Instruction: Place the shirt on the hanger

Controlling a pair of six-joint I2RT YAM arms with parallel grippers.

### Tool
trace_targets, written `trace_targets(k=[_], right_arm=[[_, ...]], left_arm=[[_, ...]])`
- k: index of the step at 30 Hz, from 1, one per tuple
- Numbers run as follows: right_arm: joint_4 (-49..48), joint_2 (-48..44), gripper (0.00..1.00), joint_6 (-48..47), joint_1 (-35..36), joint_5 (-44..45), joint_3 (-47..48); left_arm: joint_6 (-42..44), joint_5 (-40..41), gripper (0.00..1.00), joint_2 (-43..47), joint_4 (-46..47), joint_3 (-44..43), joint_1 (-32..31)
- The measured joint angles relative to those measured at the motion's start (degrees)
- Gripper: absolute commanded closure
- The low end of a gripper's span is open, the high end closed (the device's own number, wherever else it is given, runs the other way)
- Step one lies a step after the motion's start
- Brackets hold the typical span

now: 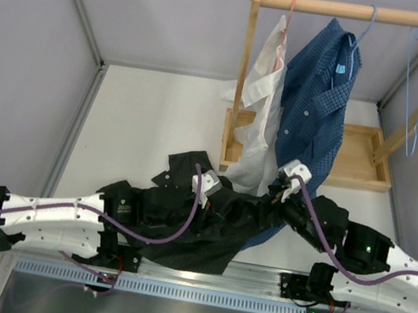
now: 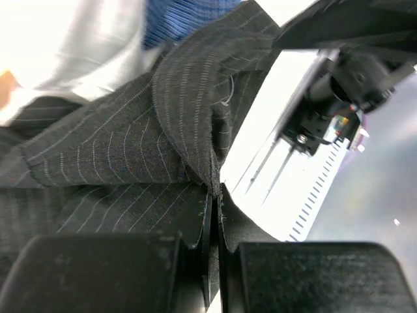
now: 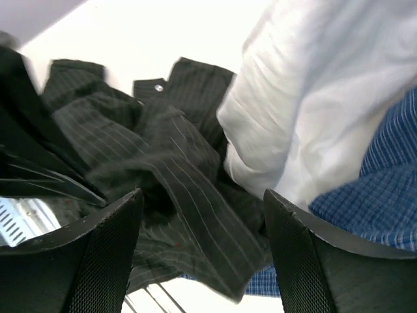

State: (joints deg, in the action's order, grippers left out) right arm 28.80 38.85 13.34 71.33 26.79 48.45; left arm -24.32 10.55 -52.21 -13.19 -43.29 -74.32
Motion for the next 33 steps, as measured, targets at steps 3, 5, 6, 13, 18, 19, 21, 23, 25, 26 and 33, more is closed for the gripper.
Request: trace_targets(k=[3,5,6,13,18,19,21,23,25,26,33], right_arm=[[0.26,1.16,0.25,-3.93,0.00,-4.55,3.21],[0.59,3.96,0.25,-6.10,0.00,-6.84,6.16],[0.63,5.95,0.25,-7.43,0.00,-7.78,7.91],[2.32,15.15,0.26,-13.42,0.00,-14.91,9.97],[4.28,13.14,0.26,-15.98,0.00,-16.20,7.02],[4.50,12.46,0.26,-16.57,0.00,-16.13,6.78],[4.92,11.41,0.26,-17.49,0.00,-15.76,6.64],[4.85,10.75,0.26,-18.38,0.00,-14.56,6.54],[4.94,10.75,0.27,-19.06,0.00,-12.74,6.14],[4.90,11.06,0.27,-19.28,0.00,-11.80,5.90],[3.96,19.63,1.00,-20.35,0.00,-4.70,5.70]], left_arm=[[-0.50,-3.10,1.00,-0.04,3.67,2.86,0.00],[-0.81,-4.24,1.00,-0.46,4.68,3.21,0.00],[-1.01,-4.81,1.00,-0.61,5.42,3.21,0.00],[-2.08,-4.04,1.00,-0.46,7.17,3.21,0.00],[-2.43,-1.68,1.00,0.13,6.67,3.17,-0.02],[-2.40,-1.11,1.00,0.20,6.21,3.10,0.00],[-2.34,-0.37,1.00,0.22,5.29,2.89,-0.02],[-2.14,-0.11,1.00,0.31,4.90,2.62,-0.02],[-1.92,-0.13,1.00,0.50,4.50,2.10,-0.02],[-1.84,-0.17,1.00,0.70,4.46,1.86,-0.02],[-1.25,-0.83,0.98,0.98,4.07,0.09,-0.02]])
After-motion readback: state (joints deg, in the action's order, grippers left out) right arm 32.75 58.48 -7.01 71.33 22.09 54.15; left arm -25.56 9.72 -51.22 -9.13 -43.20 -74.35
